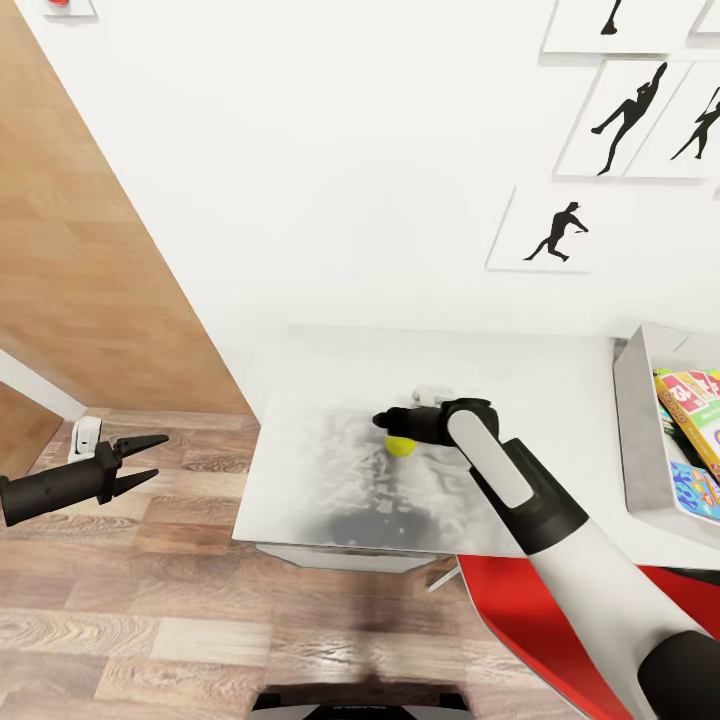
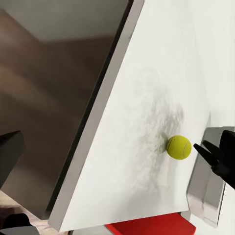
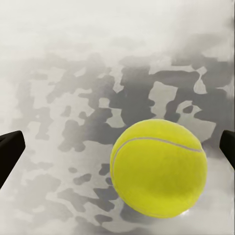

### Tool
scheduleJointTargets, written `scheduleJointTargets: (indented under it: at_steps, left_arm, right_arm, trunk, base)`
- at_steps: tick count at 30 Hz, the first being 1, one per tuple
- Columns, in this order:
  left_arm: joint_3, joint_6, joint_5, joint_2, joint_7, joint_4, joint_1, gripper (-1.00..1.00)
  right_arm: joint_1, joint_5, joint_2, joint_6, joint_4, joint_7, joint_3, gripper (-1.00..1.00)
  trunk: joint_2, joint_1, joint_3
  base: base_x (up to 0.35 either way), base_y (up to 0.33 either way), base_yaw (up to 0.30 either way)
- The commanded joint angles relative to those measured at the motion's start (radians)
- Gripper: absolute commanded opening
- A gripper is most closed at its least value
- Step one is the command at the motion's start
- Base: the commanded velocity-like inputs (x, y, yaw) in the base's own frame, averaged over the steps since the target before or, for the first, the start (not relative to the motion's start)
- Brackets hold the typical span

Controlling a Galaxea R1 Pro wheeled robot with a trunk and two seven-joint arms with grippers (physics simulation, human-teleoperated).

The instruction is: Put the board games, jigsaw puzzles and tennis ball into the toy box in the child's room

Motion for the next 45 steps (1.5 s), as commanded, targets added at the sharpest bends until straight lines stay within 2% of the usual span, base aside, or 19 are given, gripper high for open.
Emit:
scheduleJointTargets:
  at_steps: [1,17,45]
  left_arm:
    - [0.001,0.003,-0.010,0.000,-0.010,0.001,-0.001,1.00]
    - [-0.001,0.003,-0.010,-0.001,-0.009,0.001,-0.001,1.00]
    - [-0.001,0.003,-0.010,-0.001,-0.009,0.001,-0.001,1.00]
  right_arm:
    - [-0.001,-0.006,-0.003,0.000,0.000,-0.010,0.002,1.00]
    - [-0.001,0.012,-0.010,-0.003,0.038,-0.007,0.004,1.00]
    - [-0.001,0.010,-0.009,-0.005,0.076,-0.003,0.008,1.00]
  trunk:
    - [-0.002,0.001,-0.001]
    - [-0.002,0.001,-0.001]
    - [-0.002,0.001,-0.001]
  base:
    - [0.000,0.000,0.000]
    - [0.000,0.000,0.000]
    - [0.000,0.000,0.000]
